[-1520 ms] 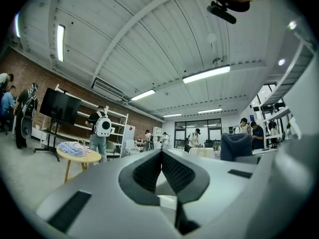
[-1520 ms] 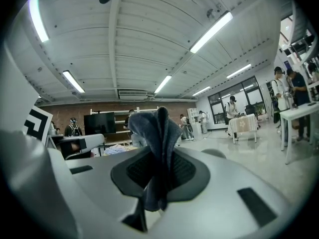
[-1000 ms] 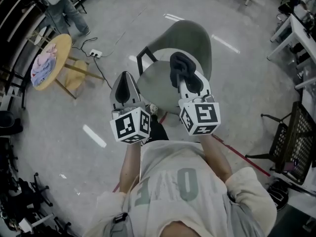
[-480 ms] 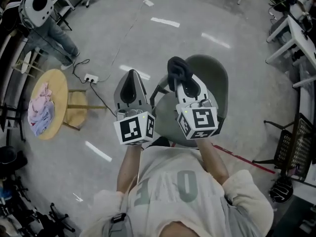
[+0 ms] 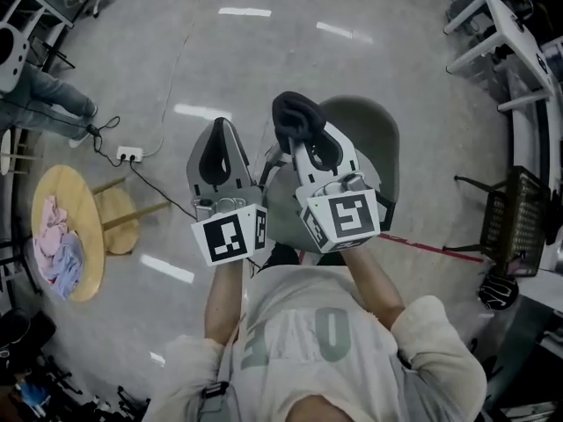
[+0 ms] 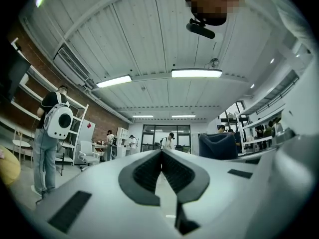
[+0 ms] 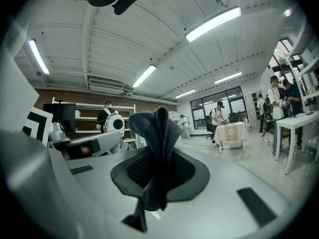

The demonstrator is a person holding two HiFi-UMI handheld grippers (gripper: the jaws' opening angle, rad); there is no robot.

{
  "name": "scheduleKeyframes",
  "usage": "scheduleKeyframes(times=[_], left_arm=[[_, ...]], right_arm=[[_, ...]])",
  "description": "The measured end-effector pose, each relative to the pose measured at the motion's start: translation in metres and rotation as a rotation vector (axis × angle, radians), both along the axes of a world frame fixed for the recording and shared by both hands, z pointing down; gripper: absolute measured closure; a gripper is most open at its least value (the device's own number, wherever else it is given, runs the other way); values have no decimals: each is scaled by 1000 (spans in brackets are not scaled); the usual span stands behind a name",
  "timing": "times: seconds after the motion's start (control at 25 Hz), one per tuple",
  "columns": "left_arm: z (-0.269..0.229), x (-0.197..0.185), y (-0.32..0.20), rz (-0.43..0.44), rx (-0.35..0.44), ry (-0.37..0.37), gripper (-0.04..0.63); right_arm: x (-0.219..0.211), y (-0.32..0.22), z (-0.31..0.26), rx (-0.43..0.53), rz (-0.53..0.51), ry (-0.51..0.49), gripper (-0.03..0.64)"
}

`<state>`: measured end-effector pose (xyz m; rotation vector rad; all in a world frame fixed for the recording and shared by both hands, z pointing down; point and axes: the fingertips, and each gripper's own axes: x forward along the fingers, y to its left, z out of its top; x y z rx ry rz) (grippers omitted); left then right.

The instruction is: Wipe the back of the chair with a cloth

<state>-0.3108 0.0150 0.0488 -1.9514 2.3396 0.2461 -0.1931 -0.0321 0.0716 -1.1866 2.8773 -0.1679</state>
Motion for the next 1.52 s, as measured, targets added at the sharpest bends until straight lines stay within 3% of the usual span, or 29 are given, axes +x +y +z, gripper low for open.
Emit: scheduleKeyframes(times=[0.68,1.08,1.24,1.52], left_arm=[[-8,81,-18,69,-3,-28,580],[-3,103,-31,101,-5,-15,580],[28,99,-44,121,-40,-20,580],[123,84,-86,101,-58,17,580]], right_arm=[[65,-7,1,-9,41,-63,558],[83,-14,3,-5,53,-61,558],[78,-29,33,-22,67,-54,558],[64,-92,144,-105,126,-27,558]])
